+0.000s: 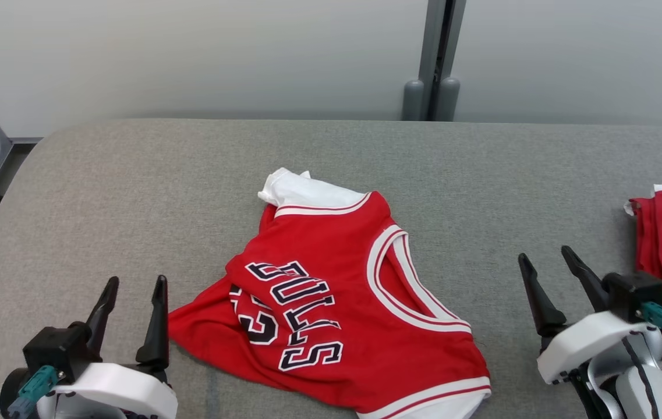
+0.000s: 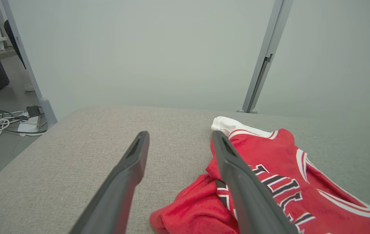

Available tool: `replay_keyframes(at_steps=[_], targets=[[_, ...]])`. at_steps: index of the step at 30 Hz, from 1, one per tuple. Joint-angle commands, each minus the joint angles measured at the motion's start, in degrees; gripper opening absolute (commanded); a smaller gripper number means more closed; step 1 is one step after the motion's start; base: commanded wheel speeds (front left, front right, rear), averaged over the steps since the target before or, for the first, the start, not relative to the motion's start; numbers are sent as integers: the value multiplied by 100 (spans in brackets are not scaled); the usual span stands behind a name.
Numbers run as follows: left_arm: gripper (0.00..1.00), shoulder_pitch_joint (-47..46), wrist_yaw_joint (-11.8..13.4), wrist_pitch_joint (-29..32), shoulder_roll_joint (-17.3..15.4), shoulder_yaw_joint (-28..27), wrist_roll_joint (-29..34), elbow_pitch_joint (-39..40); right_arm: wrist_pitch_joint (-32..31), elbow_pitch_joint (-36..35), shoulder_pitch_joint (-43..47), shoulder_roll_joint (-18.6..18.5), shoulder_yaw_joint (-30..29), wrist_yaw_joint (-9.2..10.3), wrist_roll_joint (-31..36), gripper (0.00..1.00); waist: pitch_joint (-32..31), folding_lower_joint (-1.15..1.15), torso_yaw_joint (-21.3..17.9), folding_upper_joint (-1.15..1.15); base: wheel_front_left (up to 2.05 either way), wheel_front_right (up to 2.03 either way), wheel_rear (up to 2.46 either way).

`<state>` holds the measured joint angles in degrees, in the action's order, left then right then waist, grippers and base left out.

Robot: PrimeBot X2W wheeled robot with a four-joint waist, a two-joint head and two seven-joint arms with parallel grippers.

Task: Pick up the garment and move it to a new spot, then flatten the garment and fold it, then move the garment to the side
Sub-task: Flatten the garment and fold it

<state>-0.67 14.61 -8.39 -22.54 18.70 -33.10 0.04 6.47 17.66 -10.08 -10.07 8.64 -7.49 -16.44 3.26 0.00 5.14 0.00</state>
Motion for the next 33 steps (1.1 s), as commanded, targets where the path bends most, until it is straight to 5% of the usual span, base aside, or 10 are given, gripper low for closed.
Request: replay_keyframes(at_steps=[1, 14, 22, 30, 33], targets=[[100, -127, -46, -48, 46, 35, -30, -39, -76, 95, -243, -105, 194, -1, -59, 100, 40, 0, 140, 0, 0, 0, 0], [100, -490, -312, -222, 408, 308, -122, -377, -517, 2133, -2258, -410, 2085, -1, -1424, 100, 382, 0, 1163, 0, 0, 0, 0], [100, -684, -452, -360, 617, 417, -161, -629, -773, 3230, -3267, -561, 2655, -1, -2380, 100, 704, 0, 1651, 0, 0, 0, 0], [100, -856, -590, -462, 727, 452, -211, -888, -2306, 3934, -3736, -683, 3210, -1, -3223, 100, 886, 0, 1896, 0, 0, 0, 0], [100, -868, -591, -478, 740, 448, -214, -936, -2436, 3932, -3721, -693, 3290, -1, -3389, 100, 888, 0, 1920, 0, 0, 0, 0]])
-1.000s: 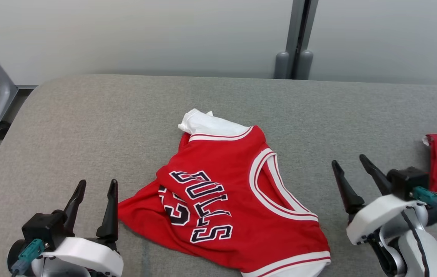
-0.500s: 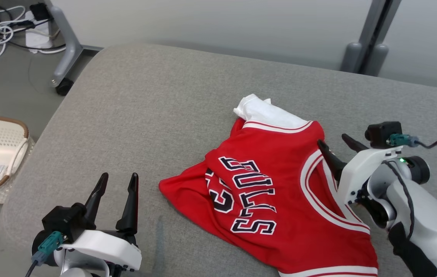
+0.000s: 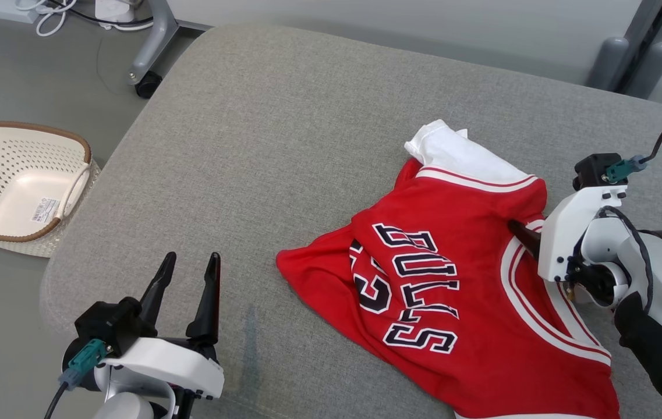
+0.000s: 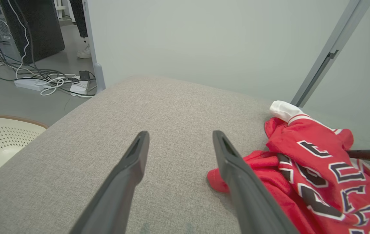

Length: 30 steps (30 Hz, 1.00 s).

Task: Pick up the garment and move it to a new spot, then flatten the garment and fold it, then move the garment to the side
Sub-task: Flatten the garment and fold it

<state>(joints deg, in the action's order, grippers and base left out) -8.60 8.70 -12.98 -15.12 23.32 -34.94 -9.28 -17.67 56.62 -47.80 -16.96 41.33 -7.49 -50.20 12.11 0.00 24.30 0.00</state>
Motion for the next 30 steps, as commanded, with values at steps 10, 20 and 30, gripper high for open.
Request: replay_keyframes(at_steps=[10, 20, 30], targets=[[100, -109, -43, -117, 24, -53, 12, -127, 1085, 50, -313, -201, 325, -1, -112, 0, -84, 0, -124, 0, 0, 0, 0], [100, -160, -107, -210, 111, -205, 228, -67, 2072, 798, -914, -695, 208, -1, -110, 0, 74, 0, -308, 0, 0, 0, 0], [100, -217, -304, -224, 277, -391, 451, -73, 2730, 1623, -1256, -1100, -73, -1, -13, 0, 279, 0, -331, 0, 0, 0, 0]])
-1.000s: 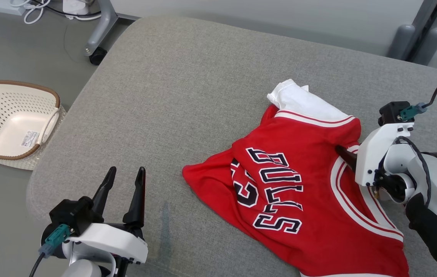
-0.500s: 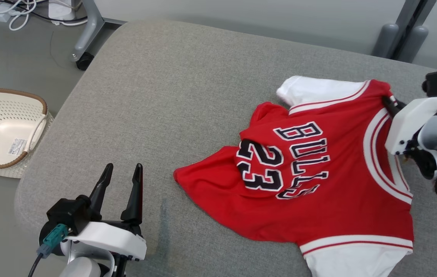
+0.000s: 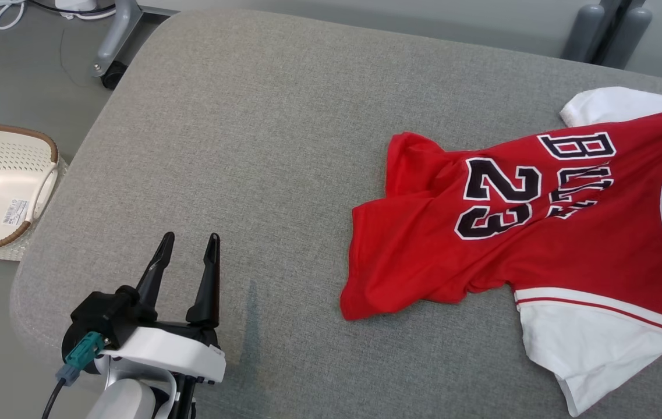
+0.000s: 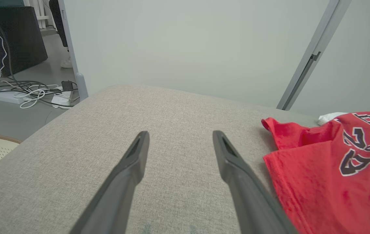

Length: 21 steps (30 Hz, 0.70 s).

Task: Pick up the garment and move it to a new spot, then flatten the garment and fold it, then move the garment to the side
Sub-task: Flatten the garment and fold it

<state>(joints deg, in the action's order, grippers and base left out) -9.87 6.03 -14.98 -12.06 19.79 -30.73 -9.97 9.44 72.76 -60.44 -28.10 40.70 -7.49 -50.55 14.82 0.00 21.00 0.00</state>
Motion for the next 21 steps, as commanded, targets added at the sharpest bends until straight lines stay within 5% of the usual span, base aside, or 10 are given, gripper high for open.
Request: replay_keyframes(at_steps=[1, 2, 3, 4, 14, 21], targets=[[100, -91, -53, -25, -18, -60, 52, -19, -6, 38, 14, 19, -29, -1, 21, 10, 15, 0, -6, 0, 0, 0, 0], [100, -92, -70, -25, -2, -77, 69, -36, -24, 59, 28, 24, -43, -1, 35, 38, 15, 0, -14, 0, 0, 0, 0], [100, -89, -91, -25, 15, -93, 80, -52, -42, 77, 53, 17, -55, -1, 39, 85, 7, 0, -24, 0, 0, 0, 0], [100, -79, -100, -25, 30, -108, 106, -69, -51, 90, 78, 28, -63, -1, 41, 100, -10, 0, -40, 0, 0, 0, 0], [100, 148, -158, -26, 38, -212, 157, -234, 351, -24, 445, 426, 33, -1, 167, 100, -532, 0, -445, 0, 0, 0, 0], [100, 399, -61, -25, -101, -452, 124, -149, 583, -1141, 824, 476, -35, -1, 327, 100, -975, 0, -927, 0, 0, 0, 0]])
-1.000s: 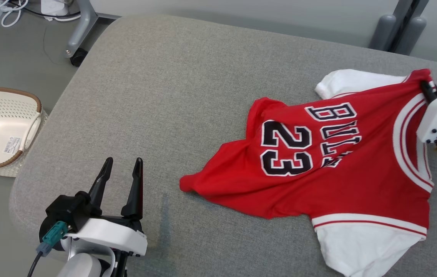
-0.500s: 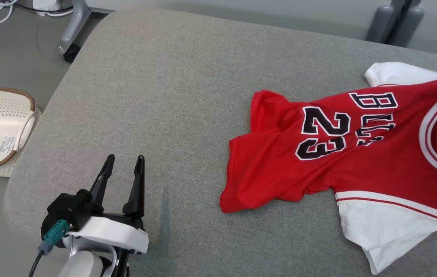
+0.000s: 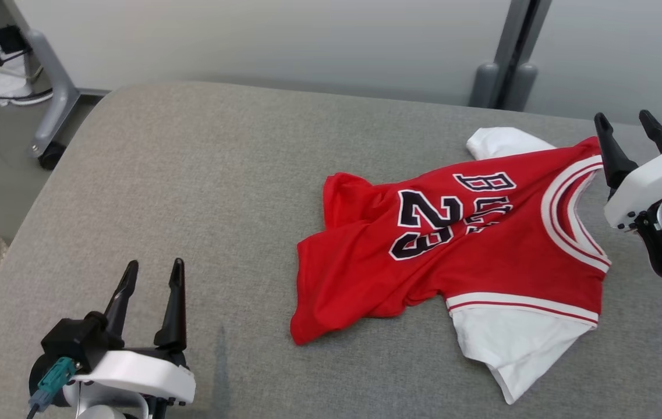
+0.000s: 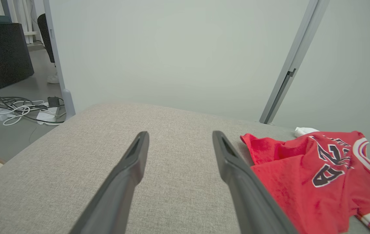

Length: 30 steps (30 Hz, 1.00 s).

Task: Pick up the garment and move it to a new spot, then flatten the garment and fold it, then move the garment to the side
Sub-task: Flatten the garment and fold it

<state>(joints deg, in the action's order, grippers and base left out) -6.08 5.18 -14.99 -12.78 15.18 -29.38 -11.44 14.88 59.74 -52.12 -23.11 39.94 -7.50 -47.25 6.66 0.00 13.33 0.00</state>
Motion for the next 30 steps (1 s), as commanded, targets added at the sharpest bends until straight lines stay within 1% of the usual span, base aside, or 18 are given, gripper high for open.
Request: replay_keyframes(at_steps=[1, 4, 6, 8, 9, 11, 15, 19, 22, 26, 30], targets=[[100, 72, 50, -25, -47, -31, -18, 29, 37, -129, 102, -50, -66, 0, 60, 100, -209, 0, -226, 0, 0, 0, 0], [100, 239, 113, -24, -104, -143, -26, 125, 33, -990, 647, -111, -496, 0, 357, 100, -341, 0, -407, 0, 0, 0, 0], [100, 341, 150, -25, -156, -219, -41, 189, 35, -1557, 1023, -142, -905, 0, 588, 100, -408, 0, -504, 0, 0, 0, 0], [100, 460, 192, -24, -161, -257, -33, 262, 34, -2123, 1519, -84, -1339, 0, 885, 100, -466, 0, -587, 0, 0, 0, 0], [100, 548, 211, -25, -164, -297, -37, 331, 35, -2672, 2083, 43, -1760, 0, 1179, 100, -523, 0, -657, 0, 0, 0, 0], [100, 618, 235, -25, -161, -328, -44, 394, 35, -3180, 2637, 176, -2162, 0, 1466, 100, -569, 0, -717, 0, 0, 0, 0], [100, 766, 255, -25, -159, -385, -52, 484, 36, -4037, 3667, 548, -2673, 0, 1904, 100, -633, 0, -826, 0, 0, 0, 0], [100, 841, 253, -25, -153, -429, -46, 545, 36, -4570, 4374, 900, -3041, 0, 2136, 100, -651, 0, -904, 0, 0, 0, 0], [100, 857, 226, -25, -143, -422, -43, 559, 36, -4785, 4660, 1087, -3211, 0, 2268, 100, -656, 0, -941, 0, 0, 0, 0], [100, 847, 203, -24, -135, -390, -62, 551, 36, -4920, 4804, 1227, -3303, 0, 2433, 100, -641, 0, -991, 0, 0, 0, 0], [100, 818, 163, 110, -133, -303, -99, 492, 36, -4959, 4795, 1255, -3323, 0, 2513, 100, -618, 0, -1001, 0, 0, 0, 0]])
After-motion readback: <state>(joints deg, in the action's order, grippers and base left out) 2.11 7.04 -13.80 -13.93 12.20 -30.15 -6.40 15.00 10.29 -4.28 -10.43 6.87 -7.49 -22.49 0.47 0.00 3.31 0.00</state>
